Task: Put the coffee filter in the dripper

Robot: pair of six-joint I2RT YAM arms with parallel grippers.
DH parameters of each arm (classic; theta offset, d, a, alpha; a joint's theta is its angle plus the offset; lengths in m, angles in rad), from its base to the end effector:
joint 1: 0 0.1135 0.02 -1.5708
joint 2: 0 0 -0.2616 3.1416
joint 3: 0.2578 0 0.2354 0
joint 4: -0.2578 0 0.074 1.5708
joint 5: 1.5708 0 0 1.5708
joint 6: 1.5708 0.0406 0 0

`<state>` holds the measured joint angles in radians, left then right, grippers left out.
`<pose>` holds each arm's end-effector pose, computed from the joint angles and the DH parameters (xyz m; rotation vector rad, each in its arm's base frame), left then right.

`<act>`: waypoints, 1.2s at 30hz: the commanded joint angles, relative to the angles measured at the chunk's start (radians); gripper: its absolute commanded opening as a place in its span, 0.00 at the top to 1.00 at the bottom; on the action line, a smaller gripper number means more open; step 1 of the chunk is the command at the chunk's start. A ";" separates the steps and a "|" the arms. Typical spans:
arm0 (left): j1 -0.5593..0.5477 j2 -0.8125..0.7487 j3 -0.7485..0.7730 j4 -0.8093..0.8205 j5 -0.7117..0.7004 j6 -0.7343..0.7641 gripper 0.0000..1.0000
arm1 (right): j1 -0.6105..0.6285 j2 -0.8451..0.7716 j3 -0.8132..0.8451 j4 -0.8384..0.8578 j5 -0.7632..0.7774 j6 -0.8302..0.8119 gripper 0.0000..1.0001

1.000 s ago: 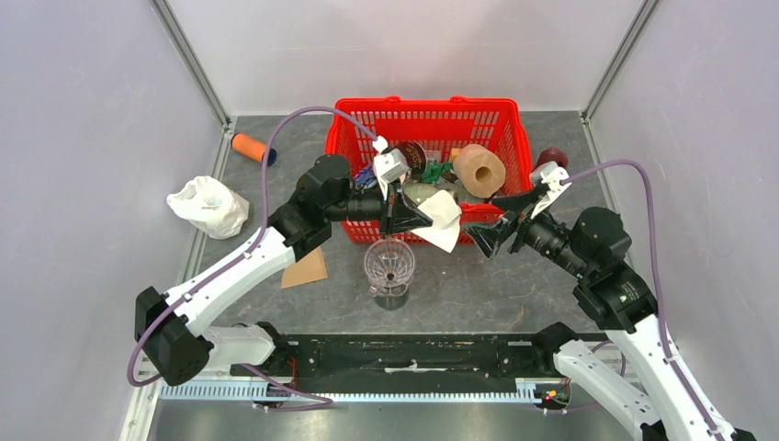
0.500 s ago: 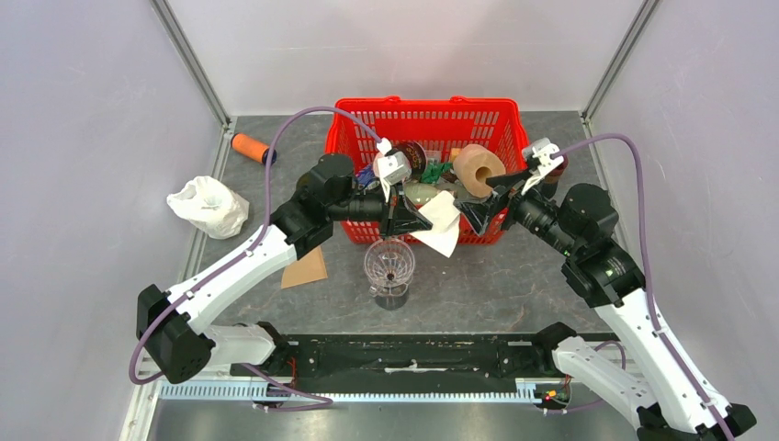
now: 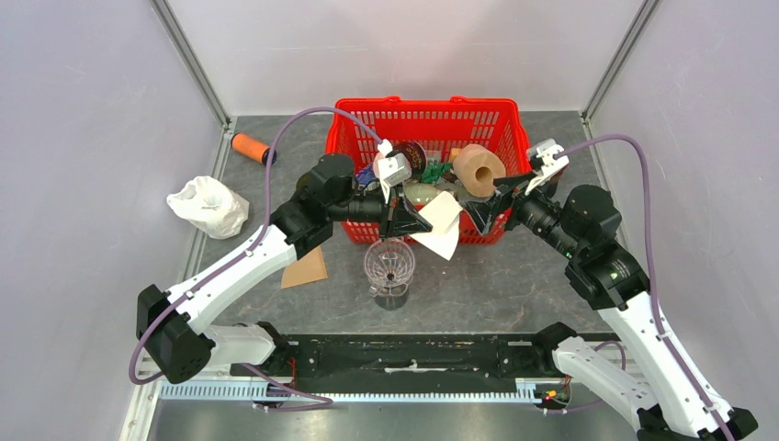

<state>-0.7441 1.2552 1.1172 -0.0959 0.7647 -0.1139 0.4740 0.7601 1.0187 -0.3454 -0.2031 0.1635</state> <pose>0.1818 -0.2056 0.3664 1.1264 1.5692 -1.2780 0.1283 0.0750 0.4001 -0.4172 1.6449 0.6489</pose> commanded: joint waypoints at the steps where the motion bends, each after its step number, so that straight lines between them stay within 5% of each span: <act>1: -0.005 -0.025 0.017 0.013 0.039 0.040 0.98 | 0.004 -0.009 0.044 0.004 0.033 -0.014 0.03; 22: -0.006 -0.017 0.018 0.013 0.065 0.058 0.98 | 0.005 0.072 0.102 -0.092 -0.169 -0.049 0.13; 31: -0.005 -0.032 0.031 -0.063 0.118 0.226 0.98 | 0.004 -0.020 0.081 -0.058 -0.303 -0.005 0.43; 36: -0.005 -0.029 0.073 -0.132 0.135 0.331 0.98 | 0.004 -0.036 0.083 -0.108 -0.439 -0.013 0.47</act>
<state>-0.7441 1.2518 1.1217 -0.1741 0.8486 0.0711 0.4740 0.7311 1.0695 -0.4362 -0.5026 0.1490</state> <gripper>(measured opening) 0.032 0.538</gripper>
